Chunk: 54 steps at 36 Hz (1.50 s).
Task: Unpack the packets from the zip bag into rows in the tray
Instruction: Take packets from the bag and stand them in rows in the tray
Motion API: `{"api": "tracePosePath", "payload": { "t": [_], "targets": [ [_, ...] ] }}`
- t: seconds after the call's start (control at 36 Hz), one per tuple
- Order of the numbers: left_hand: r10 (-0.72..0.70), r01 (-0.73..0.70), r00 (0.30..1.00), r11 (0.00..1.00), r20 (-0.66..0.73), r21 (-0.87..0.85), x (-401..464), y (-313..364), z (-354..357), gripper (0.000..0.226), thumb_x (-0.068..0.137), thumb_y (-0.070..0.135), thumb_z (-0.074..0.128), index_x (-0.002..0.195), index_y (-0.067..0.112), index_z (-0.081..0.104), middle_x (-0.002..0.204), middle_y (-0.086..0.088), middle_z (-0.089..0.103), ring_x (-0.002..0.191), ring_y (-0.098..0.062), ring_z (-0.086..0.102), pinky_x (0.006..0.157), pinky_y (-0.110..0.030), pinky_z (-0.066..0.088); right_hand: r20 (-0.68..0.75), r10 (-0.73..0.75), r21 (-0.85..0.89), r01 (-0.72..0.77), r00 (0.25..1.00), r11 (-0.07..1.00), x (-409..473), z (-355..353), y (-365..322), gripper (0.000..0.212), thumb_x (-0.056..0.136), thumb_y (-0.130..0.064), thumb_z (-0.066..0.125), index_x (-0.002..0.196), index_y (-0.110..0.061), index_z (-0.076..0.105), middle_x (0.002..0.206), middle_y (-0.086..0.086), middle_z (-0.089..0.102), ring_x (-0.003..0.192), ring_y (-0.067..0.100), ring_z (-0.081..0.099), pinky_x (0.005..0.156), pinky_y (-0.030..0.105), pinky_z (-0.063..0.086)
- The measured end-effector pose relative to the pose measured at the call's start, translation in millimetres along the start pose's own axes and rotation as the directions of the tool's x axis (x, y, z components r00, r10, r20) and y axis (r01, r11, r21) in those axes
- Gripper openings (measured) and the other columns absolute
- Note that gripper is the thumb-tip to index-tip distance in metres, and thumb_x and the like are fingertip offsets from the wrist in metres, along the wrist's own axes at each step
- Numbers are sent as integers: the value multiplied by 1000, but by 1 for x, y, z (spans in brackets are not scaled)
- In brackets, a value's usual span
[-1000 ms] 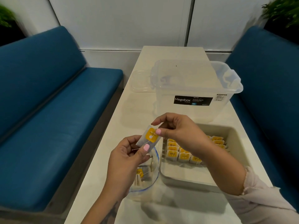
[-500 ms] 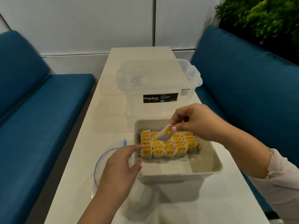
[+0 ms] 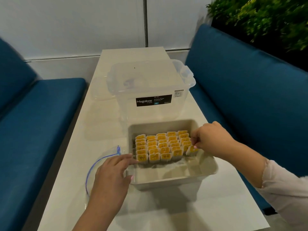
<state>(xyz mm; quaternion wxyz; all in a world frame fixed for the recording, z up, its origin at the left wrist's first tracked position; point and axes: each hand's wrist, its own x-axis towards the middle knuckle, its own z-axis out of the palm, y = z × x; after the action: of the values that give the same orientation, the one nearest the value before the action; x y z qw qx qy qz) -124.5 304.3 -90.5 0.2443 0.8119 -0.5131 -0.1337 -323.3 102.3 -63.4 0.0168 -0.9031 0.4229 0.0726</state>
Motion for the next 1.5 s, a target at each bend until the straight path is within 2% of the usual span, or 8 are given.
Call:
{"api": "tracePosePath", "payload": {
  "t": [0.11, 0.19, 0.47, 0.75, 1.08, 1.25, 1.39, 1.5],
  "targets": [
    [-20, 19, 1000, 1000, 13, 9, -1, 0, -1, 41, 73, 13, 77, 103, 38, 65, 119, 22, 56, 114, -6, 49, 104, -31, 38, 24, 15, -43, -14, 1000, 999, 5, 15, -4, 10, 88, -30, 59, 91, -35, 67, 88, -5, 53, 88, 18, 44, 82, 27, 37],
    [-22, 22, 1000, 1000, 22, 14, -1, 0, -1, 40, 74, 15, 76, 103, 40, 63, 120, 23, 55, 114, -5, 48, 103, -29, 37, 29, 10, -59, -8, 1000, 998, 10, 25, -7, 9, 88, -31, 59, 90, -33, 67, 86, -5, 57, 92, 19, 49, 80, 28, 37],
    [-44, 44, 999, 999, 29, 30, -1, -1, -1, 40, 76, 18, 75, 106, 41, 62, 124, 22, 54, 115, -4, 48, 105, -29, 36, 34, 17, -151, -12, 999, 988, 13, 32, -12, 16, 92, -34, 55, 100, -29, 68, 95, -1, 62, 83, 17, 43, 77, 25, 33],
    [-60, 59, 998, 998, 31, 27, 0, 1, -3, 40, 76, 19, 75, 107, 41, 62, 124, 22, 54, 115, -2, 46, 105, -27, 36, 32, 7, -150, -2, 999, 989, 15, 37, -12, 22, 94, -39, 51, 104, -28, 67, 97, -1, 62, 84, 15, 43, 74, 24, 31],
    [-61, 62, 998, 998, 18, -9, 1, 2, -4, 39, 76, 20, 75, 105, 42, 61, 121, 24, 53, 115, -2, 47, 105, -27, 38, 10, 21, -100, -19, 1000, 995, 13, 34, -10, 20, 90, -41, 59, 104, -30, 67, 98, -2, 60, 85, 15, 40, 75, 23, 30],
    [-15, 15, 995, 1000, -101, -7, 3, -11, -7, 40, 71, 6, 77, 92, 38, 65, 112, 20, 59, 107, -6, 51, 97, -27, 38, -20, 28, -57, -30, 999, 998, 12, 29, -8, 17, 88, -42, 60, 103, -35, 67, 91, -5, 55, 87, 14, 44, 79, 25, 31],
    [-56, 48, 968, 998, -243, -38, 4, -30, -20, 51, 71, -7, 69, 79, 42, 56, 113, 20, 55, 108, -11, 50, 95, -35, 41, -87, -15, 4, 15, 996, 1000, 12, 16, -18, 13, 85, -41, 63, 98, -38, 66, 80, -13, 53, 87, 11, 43, 76, 25, 28],
    [-147, 146, 951, 989, -272, -23, 1, -48, -30, 46, 77, -8, 62, 75, 38, 56, 123, 12, 54, 119, -16, 46, 95, -21, 28, -108, -82, 74, 90, 991, 993, 14, 6, -40, 16, 82, -46, 66, 94, -36, 66, 87, -17, 65, 88, 8, 43, 80, 26, 28]
  ]
}}
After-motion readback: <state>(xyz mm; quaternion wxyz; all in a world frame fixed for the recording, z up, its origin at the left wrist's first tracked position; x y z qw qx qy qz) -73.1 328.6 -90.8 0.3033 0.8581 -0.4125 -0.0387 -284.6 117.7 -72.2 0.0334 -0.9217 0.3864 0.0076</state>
